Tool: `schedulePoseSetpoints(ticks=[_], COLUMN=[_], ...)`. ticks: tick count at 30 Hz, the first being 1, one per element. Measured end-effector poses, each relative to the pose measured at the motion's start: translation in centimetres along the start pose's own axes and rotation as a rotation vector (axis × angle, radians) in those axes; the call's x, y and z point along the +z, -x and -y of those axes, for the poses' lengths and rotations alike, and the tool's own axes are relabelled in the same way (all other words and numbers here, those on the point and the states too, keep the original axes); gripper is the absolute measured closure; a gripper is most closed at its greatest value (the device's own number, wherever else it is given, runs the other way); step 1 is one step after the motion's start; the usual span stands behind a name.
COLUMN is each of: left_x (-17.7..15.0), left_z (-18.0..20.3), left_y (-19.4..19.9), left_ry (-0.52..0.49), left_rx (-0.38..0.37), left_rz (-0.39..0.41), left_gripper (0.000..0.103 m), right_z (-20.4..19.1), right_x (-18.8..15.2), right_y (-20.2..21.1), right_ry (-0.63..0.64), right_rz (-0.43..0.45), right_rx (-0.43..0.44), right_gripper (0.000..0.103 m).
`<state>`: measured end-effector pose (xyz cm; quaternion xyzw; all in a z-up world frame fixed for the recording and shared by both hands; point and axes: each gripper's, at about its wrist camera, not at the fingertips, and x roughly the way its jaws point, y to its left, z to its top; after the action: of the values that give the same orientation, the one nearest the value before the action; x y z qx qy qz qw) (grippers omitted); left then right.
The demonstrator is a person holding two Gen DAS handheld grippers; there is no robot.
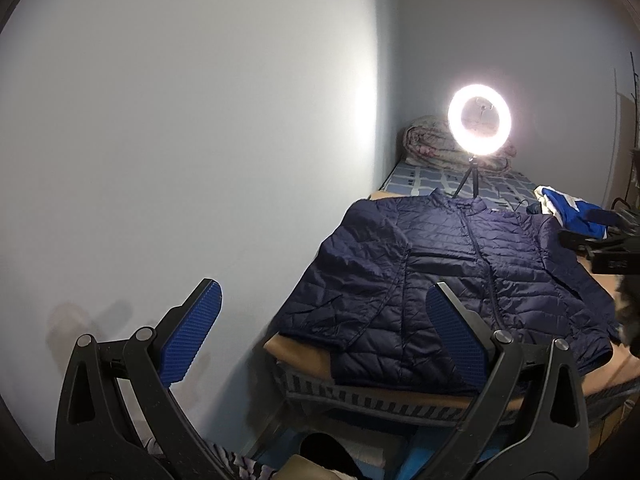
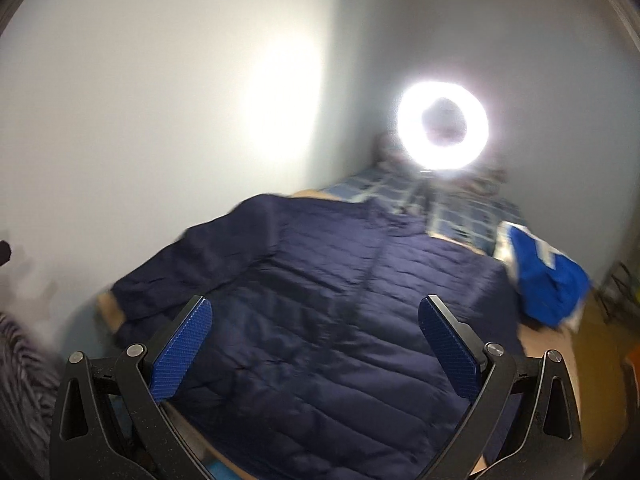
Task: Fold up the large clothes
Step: 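Grasp the cuff of a navy jacket sleeve with the right tool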
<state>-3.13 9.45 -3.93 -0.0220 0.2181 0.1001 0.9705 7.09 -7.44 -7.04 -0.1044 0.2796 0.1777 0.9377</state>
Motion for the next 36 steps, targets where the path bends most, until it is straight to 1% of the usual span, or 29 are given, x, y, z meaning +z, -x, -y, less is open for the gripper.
schedulePoseSetpoints(ticks=[5, 7, 11, 17, 20, 22, 24, 28, 30, 32, 36], left_x=[-1.3, -1.9, -2.6, -3.1, -3.3, -3.3, -3.3, -3.4, -3.5, -3.6, -3.8], left_z=[-1.0, -1.1, -1.1, -1.6, -2.2, -2.6, -2.9, -3.0, -2.9, -2.9, -2.9], left_y=[0.0, -0.1, -0.3, -0.7, -1.1, -1.4, -1.7, -2.2, -2.5, -3.0, -3.5], left_ry=[0.029, 0.027, 0.028, 0.036, 0.055, 0.069, 0.078, 0.072, 0.063, 0.058, 0.054], left_rx=[-0.012, -0.012, -0.022, -0.014, -0.002, 0.0, 0.002, 0.011, 0.018, 0.022, 0.031], left_rz=[-0.049, -0.067, -0.094, -0.12, -0.134, -0.143, -0.151, -0.159, -0.163, -0.169, -0.182], left_gripper=[0.0, 0.0, 0.0, 0.0, 0.0, 0.0, 0.0, 0.0, 0.0, 0.0, 0.0], right_z=[-4.5, -6.3, -10.5, -15.5, -17.4, -18.8, -20.3, -22.3, -23.4, -24.4, -26.5], right_x=[0.9, 1.0, 0.7, -0.1, -0.5, -1.1, -1.6, -2.6, -3.1, -3.5, -4.4], right_y=[-4.6, -6.1, -9.7, -14.2, -16.4, -18.0, -19.3, -21.1, -21.8, -22.3, -23.3], right_ry=[0.084, 0.112, 0.18, 0.265, 0.294, 0.332, 0.364, 0.411, 0.433, 0.459, 0.513], right_rz=[-0.075, -0.102, -0.173, -0.253, -0.295, -0.326, -0.366, -0.42, -0.441, -0.456, -0.463], right_rx=[0.176, 0.217, 0.331, 0.453, 0.484, 0.491, 0.503, 0.523, 0.54, 0.545, 0.538], right_gripper=[0.001, 0.001, 0.001, 0.001, 0.001, 0.005, 0.012, 0.017, 0.025, 0.027, 0.027])
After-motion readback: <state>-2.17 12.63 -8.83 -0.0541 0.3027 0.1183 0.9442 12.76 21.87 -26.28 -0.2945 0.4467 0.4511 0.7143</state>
